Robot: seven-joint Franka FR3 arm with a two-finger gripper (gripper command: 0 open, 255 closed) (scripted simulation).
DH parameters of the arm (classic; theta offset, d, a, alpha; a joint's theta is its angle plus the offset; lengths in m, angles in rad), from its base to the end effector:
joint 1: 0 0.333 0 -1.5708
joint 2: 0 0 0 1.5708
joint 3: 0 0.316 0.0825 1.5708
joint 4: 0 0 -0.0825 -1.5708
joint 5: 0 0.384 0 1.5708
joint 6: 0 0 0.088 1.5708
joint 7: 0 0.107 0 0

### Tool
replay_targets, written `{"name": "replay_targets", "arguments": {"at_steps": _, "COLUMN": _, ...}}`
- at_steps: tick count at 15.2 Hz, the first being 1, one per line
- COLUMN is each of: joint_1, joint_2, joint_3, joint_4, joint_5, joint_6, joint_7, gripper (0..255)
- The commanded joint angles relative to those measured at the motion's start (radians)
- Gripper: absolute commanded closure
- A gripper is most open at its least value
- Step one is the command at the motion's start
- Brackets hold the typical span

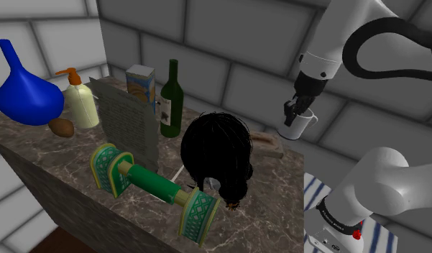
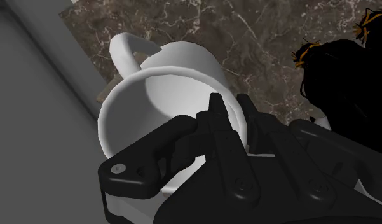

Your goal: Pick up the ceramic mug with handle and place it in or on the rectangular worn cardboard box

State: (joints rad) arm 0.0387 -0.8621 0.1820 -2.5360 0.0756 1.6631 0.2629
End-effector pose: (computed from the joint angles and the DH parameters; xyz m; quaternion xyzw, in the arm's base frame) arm 0.2836 0.0806 0.5308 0.9978 -0.0569 -0.0025 0.0325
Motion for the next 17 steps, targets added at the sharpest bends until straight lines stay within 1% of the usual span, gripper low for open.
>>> {"name": "replay_targets", "arguments": {"at_steps": 1, "joint_1": -0.022, "joint_2": 0.074, "joint_3": -0.019, "joint_4": 0.045, "joint_5": -0.024, "joint_6": 0.029, "joint_7": -0.025, "gripper": 255}}
{"name": "replay_targets", "arguments": {"at_steps": 6, "joint_1": -0.067, "joint_2": 0.231, "joint_3": -0.071, "joint_4": 0.163, "joint_5": -0.074, "joint_6": 0.069, "joint_7": -0.088, "gripper": 255}}
{"name": "replay_targets", "arguments": {"at_steps": 17, "joint_1": -0.064, "joint_2": 0.238, "joint_3": -0.064, "joint_4": 0.02, "joint_5": -0.071, "joint_6": 0.219, "joint_7": -0.081, "gripper": 255}}
